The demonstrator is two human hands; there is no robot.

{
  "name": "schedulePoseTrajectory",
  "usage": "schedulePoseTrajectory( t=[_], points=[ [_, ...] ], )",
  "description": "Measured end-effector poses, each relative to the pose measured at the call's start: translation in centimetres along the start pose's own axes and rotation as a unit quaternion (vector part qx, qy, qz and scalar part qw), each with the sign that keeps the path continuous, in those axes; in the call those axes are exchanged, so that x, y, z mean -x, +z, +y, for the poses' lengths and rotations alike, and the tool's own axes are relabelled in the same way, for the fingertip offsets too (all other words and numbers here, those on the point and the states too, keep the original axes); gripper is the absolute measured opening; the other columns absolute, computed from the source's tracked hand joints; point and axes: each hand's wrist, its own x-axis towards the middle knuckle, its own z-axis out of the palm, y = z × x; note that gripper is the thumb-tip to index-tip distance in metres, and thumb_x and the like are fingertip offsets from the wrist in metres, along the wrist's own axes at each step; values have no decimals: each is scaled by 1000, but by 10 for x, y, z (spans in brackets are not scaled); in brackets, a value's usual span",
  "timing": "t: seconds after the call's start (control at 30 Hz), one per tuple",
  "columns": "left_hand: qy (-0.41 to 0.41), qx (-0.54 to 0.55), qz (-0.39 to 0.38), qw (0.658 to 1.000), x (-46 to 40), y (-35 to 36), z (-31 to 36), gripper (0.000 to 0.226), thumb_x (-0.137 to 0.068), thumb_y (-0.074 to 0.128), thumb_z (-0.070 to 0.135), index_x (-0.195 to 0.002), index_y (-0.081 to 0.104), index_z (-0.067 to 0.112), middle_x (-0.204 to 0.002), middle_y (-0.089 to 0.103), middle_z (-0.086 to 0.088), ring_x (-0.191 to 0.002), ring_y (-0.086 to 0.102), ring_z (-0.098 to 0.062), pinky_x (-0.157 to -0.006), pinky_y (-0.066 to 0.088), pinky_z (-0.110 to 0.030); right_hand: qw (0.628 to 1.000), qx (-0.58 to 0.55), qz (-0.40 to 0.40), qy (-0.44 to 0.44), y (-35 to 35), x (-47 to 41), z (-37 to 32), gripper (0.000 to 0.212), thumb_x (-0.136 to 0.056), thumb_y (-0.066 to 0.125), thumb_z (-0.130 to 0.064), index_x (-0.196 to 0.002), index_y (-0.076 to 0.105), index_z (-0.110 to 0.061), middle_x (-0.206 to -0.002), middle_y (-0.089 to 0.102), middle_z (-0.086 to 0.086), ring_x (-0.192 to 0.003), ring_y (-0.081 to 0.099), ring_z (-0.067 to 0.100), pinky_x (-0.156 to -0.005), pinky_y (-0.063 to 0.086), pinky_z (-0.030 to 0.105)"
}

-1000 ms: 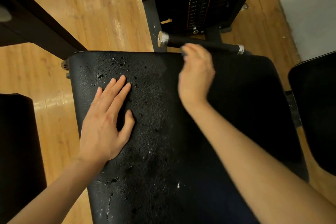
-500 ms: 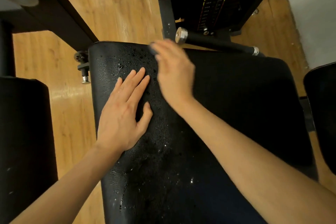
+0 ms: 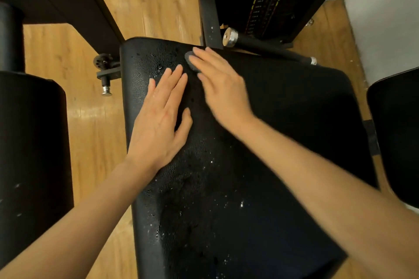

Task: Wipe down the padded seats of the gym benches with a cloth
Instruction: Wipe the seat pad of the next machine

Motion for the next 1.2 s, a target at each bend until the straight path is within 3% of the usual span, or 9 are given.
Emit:
schedulePoseTrajectory(
  t=[0.1, 0.23, 0.43, 0.53, 0.67, 0.87, 0.93, 1.07, 1.2],
  points=[
    [-58, 24, 19, 998, 19, -8, 0, 60, -103, 45, 20, -158, 23, 10, -166, 17, -1, -155, 5, -12, -126, -3, -30, 998, 25, -21, 52, -41, 23, 52, 40, -95, 53, 1, -133, 59, -10, -142, 54, 4, -139, 41, 17, -119, 25, 24],
    [-124, 69, 22, 990, 53, -3, 1, 61, -104, 42, 23, -159, 18, 13, -168, 8, 5, -153, -3, -5, -127, 9, -44, 941, 25, 176, 288, -22, 28, 29, 38, -95, 52, 1, -129, 62, -9, -139, 57, 3, -136, 44, 18, -116, 26, 26],
    [-117, 65, 23, 991, 57, 6, -1, 59, -105, 39, 22, -159, 17, 12, -168, 6, 0, -155, -1, -10, -126, 9, -45, 1000, 8, 14, -27, 16, 15, -24, 36, -90, 59, 3, -124, 67, -7, -133, 62, 7, -130, 52, 26, -111, 41, 39],
    [-115, 74, 29, 990, 57, 6, -3, 59, -105, 36, 25, -159, 17, 13, -168, 7, 2, -155, -1, -10, -127, 7, -43, 998, 27, 3, 53, -32, 48, 33, 38, -95, 56, -3, -131, 62, -13, -140, 57, 1, -136, 45, 16, -116, 34, 38],
    [-112, 82, 47, 989, 57, 8, -3, 60, -103, 38, 23, -158, 20, 10, -168, 10, 0, -155, 1, -11, -127, 5, -39, 953, 20, 159, 259, -21, 58, 8, 37, -94, 56, -4, -128, 63, -13, -137, 59, -2, -135, 46, 12, -114, 36, 35],
    [-106, 75, 40, 991, 57, 9, -4, 60, -103, 37, 23, -158, 19, 9, -168, 9, -2, -155, 2, -13, -127, 7, -42, 999, -6, -6, -36, 10, 55, -34, 34, -94, 56, -2, -126, 66, -8, -136, 60, 6, -134, 49, 22, -115, 35, 33],
    [-109, 83, 45, 990, 57, 9, -4, 59, -103, 37, 24, -159, 19, 11, -168, 10, 0, -155, 2, -12, -127, 5, -40, 1000, 18, -1, 15, -21, 75, 11, 35, -95, 56, -1, -128, 64, -10, -140, 56, 5, -137, 45, 21, -119, 29, 43],
    [-108, 92, 60, 988, 58, 10, -5, 58, -105, 41, 19, -158, 21, 11, -168, 11, 0, -155, 3, -11, -127, 5, -40, 939, 53, 154, 301, -37, 99, 18, 41, -96, 54, -8, -136, 57, -12, -147, 50, -2, -143, 35, 15, -117, 31, 43],
    [-101, 86, 57, 989, 58, 9, -5, 58, -105, 42, 17, -159, 20, 11, -168, 10, -1, -155, 2, -12, -127, 5, -41, 991, 21, 76, 112, 19, 93, -62, 43, -92, 53, 0, -135, 57, -7, -145, 51, 5, -141, 38, 24, -116, 33, 39]
  ],
)
